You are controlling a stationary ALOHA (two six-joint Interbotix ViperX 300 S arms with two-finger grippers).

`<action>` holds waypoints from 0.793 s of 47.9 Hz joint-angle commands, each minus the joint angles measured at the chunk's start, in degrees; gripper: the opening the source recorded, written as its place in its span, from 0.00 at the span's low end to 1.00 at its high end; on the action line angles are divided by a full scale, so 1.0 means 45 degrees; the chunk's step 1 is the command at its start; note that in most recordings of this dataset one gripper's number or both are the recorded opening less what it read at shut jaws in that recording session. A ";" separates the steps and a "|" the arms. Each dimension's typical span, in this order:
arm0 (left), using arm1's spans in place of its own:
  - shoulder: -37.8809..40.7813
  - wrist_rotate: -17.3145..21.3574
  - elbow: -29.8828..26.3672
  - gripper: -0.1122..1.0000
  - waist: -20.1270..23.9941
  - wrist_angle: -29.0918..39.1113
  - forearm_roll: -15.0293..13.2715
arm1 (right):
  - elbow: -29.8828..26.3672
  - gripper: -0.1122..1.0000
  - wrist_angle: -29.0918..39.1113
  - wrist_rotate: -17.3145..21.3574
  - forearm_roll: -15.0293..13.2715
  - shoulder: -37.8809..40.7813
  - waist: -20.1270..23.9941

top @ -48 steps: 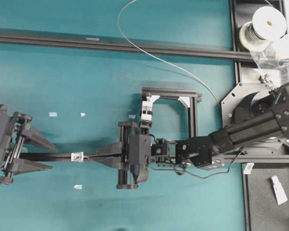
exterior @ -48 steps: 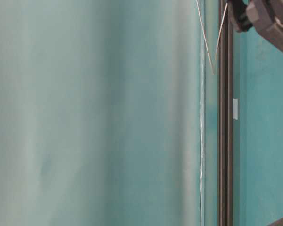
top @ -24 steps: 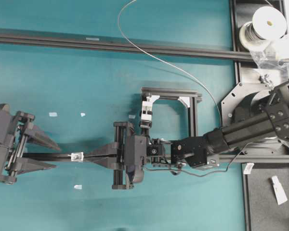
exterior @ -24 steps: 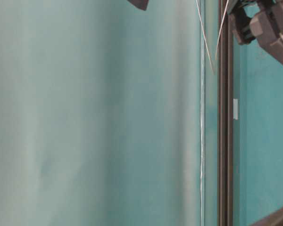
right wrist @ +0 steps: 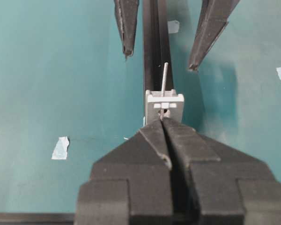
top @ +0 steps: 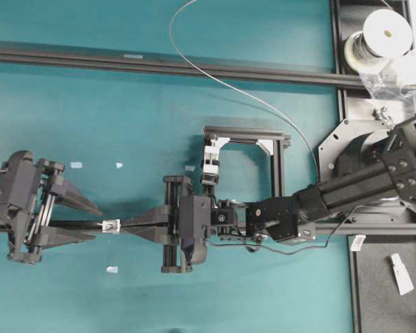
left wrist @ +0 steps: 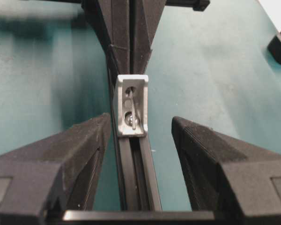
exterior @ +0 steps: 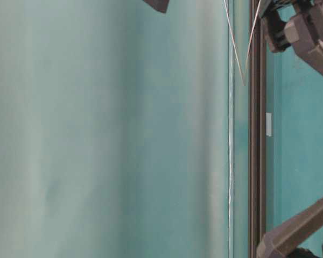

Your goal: Insert the wire through the hole in the metal fitting.

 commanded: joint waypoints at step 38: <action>0.0684 -0.0078 -0.1094 0.19 0.0117 0.0586 0.0039 | -0.0117 0.10 -0.0039 0.0039 -0.0078 -0.0176 -0.0020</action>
